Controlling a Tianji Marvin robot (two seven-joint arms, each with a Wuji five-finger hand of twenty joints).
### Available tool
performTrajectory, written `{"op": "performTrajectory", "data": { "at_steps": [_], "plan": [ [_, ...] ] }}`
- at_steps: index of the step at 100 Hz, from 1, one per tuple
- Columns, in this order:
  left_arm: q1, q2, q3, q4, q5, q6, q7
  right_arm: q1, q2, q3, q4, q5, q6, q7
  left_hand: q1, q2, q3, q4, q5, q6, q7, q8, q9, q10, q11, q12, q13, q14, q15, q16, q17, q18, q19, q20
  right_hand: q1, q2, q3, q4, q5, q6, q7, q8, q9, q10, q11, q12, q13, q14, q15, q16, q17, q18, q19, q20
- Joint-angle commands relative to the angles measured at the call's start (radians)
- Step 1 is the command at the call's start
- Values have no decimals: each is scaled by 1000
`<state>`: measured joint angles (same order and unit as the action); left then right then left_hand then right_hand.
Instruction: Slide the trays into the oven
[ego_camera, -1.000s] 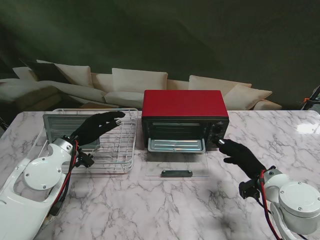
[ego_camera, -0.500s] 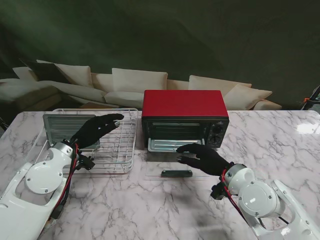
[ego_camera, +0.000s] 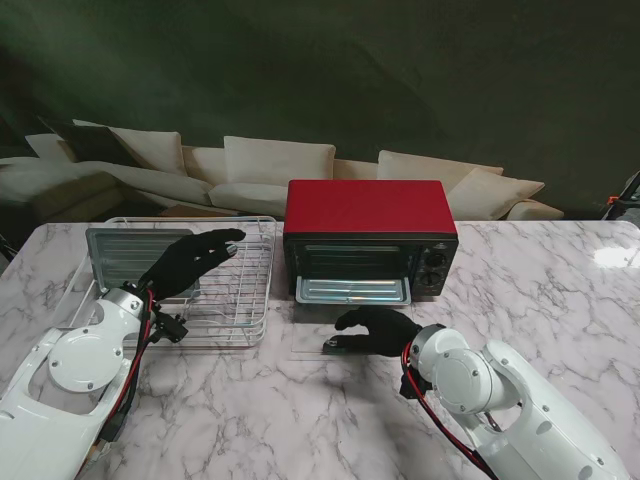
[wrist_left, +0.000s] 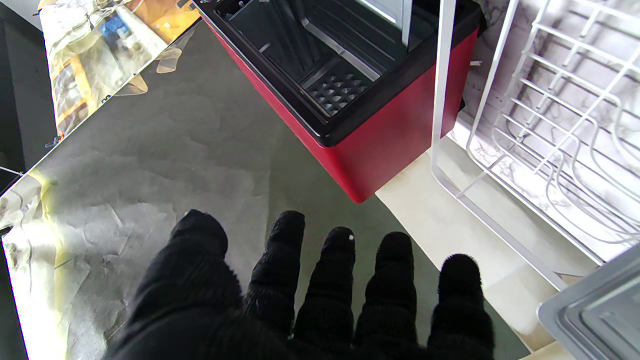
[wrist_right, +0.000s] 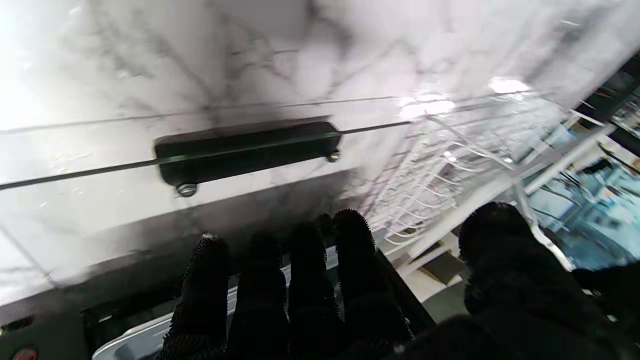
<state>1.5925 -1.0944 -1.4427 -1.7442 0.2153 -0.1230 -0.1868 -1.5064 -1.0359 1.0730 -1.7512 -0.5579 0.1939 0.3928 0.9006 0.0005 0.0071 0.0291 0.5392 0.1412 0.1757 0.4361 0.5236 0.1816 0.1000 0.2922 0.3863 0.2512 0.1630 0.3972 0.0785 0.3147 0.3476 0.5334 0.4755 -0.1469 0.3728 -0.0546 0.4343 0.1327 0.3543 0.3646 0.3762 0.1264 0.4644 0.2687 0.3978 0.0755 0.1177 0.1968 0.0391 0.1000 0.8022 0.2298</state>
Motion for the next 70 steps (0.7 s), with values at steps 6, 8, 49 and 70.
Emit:
{"op": "performTrajectory", "data": {
  "at_steps": [6, 8, 49, 70],
  "plan": [
    [2, -3, 2, 1, -6, -4, -10, 25, -5, -21, 47, 12, 5, -17, 19, 40, -33, -26, 6, 6, -9, 6, 25, 0, -12, 12, -7, 6, -2, 11, -6, 0, -9, 20, -51, 14, -9, 12, 15, -12, -33, -15, -17, -28, -24, -16, -26, -34, -4, -13, -32, -48, -3, -32],
    [2, -3, 2, 1, -6, -3, -10, 30, -6, -26, 54, 12, 7, -20, 19, 39, -34, -26, 7, 7, -9, 6, 25, -1, -12, 12, -6, 3, -2, 11, -4, 0, -8, 20, -51, 15, -10, 12, 13, -12, -33, -16, -18, -27, -26, -17, -27, -36, -5, -14, -32, -48, -4, -34],
    [2, -4, 7, 5, -11, -2, -8, 159, -27, -127, 179, 93, 60, -52, 19, 41, -33, -26, 5, 7, -9, 6, 24, 0, -13, 12, -8, 4, -2, 11, -6, 0, -12, 20, -46, 19, -21, 13, -24, -29, -5, -27, -40, -41, -28, -16, -44, -49, -5, -25, -40, -54, -7, -52],
    [3, -4, 7, 5, -10, -1, -7, 223, -39, -166, 239, 109, 58, -75, 20, 40, -33, -26, 6, 6, -9, 6, 24, 1, -13, 12, -7, 5, -2, 11, -5, -1, -13, 21, -46, 18, -21, 14, -28, -33, 16, -33, -40, -45, -19, -13, -45, -53, 1, -26, -41, -55, -3, -56]
  ]
}}
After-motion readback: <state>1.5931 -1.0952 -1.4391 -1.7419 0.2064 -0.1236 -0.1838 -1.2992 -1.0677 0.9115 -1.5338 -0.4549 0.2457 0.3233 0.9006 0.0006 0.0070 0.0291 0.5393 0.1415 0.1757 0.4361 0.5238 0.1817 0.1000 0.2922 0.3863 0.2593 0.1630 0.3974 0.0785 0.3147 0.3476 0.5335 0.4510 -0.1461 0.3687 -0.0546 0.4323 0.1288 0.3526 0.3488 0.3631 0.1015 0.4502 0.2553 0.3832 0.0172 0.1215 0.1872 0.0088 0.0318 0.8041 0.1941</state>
